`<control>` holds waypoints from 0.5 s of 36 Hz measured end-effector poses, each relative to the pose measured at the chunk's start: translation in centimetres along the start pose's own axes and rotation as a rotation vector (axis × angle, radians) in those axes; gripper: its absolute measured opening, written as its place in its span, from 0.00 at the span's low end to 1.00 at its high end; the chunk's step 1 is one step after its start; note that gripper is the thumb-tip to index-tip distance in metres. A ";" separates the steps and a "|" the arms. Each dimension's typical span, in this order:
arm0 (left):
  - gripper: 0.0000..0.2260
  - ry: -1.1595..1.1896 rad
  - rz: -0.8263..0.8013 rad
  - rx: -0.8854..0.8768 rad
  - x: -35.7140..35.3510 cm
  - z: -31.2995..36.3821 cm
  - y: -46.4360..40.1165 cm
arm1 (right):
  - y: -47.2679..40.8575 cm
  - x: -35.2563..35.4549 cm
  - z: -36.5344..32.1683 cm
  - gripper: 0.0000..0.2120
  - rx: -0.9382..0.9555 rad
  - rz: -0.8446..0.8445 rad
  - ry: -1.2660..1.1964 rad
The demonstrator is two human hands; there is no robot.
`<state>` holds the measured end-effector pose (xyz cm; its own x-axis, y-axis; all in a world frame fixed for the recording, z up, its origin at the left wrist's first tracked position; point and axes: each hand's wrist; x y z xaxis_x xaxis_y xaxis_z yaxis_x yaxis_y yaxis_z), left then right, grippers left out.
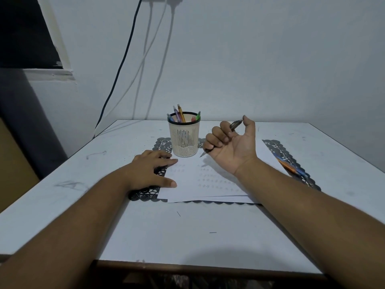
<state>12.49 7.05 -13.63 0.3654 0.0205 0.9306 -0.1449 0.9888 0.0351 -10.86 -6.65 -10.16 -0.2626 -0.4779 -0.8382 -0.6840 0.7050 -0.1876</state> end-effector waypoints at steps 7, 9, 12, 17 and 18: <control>0.46 -0.005 -0.003 0.004 0.0 0.0 0.0 | 0.1 -0.1 0.2 0.26 -0.032 -0.038 0.025; 0.45 -0.003 -0.002 0.011 -0.1 0.0 0.0 | 0.2 -0.2 0.4 0.27 -0.024 -0.037 0.029; 0.48 0.003 -0.005 0.008 0.0 0.0 -0.1 | 0.1 -0.6 0.5 0.27 -0.016 -0.008 0.084; 0.53 0.013 -0.007 -0.002 -0.1 -0.2 -0.1 | -0.6 -0.8 1.5 0.20 0.013 0.121 0.250; 0.53 0.006 -0.012 -0.002 -0.1 -0.2 -0.1 | -0.6 -0.8 1.7 0.23 0.009 0.128 0.289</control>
<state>12.68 7.01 -13.80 0.3726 0.0091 0.9279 -0.1385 0.9893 0.0459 -9.04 -5.84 -10.27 -0.5297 -0.5137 -0.6750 -0.6276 0.7727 -0.0956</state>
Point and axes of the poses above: each hand's wrist, its own y-axis away from the middle knuckle, its own x-axis out of the back of the hand, z = x × y, and after that the axes turned 4 degrees about x, right-handed
